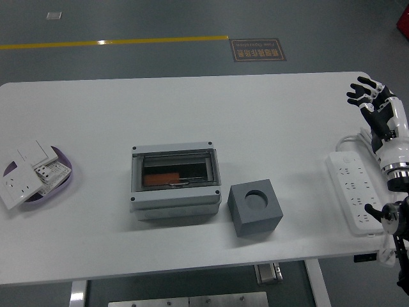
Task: Pick up the cylinder from the cube,place it in the box,flap close box
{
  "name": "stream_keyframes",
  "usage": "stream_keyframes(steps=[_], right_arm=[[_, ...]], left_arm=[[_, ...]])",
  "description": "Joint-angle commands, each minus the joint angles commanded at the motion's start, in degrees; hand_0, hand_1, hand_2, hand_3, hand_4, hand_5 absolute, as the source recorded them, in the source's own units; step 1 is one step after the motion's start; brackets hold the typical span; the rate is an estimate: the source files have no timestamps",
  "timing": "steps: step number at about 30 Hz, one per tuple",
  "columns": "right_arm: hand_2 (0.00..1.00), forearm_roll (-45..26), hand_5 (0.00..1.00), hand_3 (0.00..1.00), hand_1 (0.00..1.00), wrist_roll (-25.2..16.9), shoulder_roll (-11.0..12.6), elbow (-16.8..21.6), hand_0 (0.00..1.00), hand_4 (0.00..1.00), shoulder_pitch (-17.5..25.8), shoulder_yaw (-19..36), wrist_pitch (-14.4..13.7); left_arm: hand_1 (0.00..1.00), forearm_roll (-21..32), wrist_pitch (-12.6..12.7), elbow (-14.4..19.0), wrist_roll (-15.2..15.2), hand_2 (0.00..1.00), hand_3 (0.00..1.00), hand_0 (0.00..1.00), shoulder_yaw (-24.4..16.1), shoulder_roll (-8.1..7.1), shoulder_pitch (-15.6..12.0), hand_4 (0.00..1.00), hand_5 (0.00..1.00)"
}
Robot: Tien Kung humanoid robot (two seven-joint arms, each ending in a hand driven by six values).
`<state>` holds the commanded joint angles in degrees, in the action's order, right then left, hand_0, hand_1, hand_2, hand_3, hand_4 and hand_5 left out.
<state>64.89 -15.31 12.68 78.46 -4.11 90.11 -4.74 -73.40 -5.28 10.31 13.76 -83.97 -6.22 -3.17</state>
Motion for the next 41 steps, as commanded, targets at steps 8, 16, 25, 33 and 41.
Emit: stream_keyframes(steps=[8,16,25,33,41], right_arm=[[0.687,0.1,0.426,0.699,0.664,-0.2,-0.1,0.1,0.71,0.758,0.1,0.1,-0.2],[0.687,0.5,0.423,0.699,0.664,-0.3,-0.4,0.4,0.711,0.76,0.4,0.5,-0.4],[0.687,0.3,0.423,0.698,0.662,-0.7,-0.2,1.1,0.711,0.761,1.0,1.2,-0.3],[0.686,-0.3,0.424,0.698,0.663,-0.9,-0.2,1.4,0.712,0.761,2.3,1.8,-0.2],[0.684,-0.3,0.422,0.697,0.657,-0.9,-0.5,1.6,0.712,0.762,2.9,2.2,-0.3]], left_arm=[[0.668,0.2,0.0,0.0,0.0,0.594,0.663,0.64,0.0,-0.01,-0.1,0.721,0.295],[0.667,0.4,0.1,0.0,0.0,0.594,0.663,0.64,0.0,-0.06,-0.1,0.719,0.297],[0.668,0.9,0.1,0.0,0.0,0.593,0.663,0.639,0.3,0.05,-0.3,0.719,0.298],[0.668,1.3,0.2,0.0,0.0,0.593,0.663,0.639,0.4,0.05,-0.5,0.719,0.298],[0.668,1.5,0.3,0.0,0.1,0.593,0.662,0.639,0.5,0.08,-0.5,0.719,0.298]])
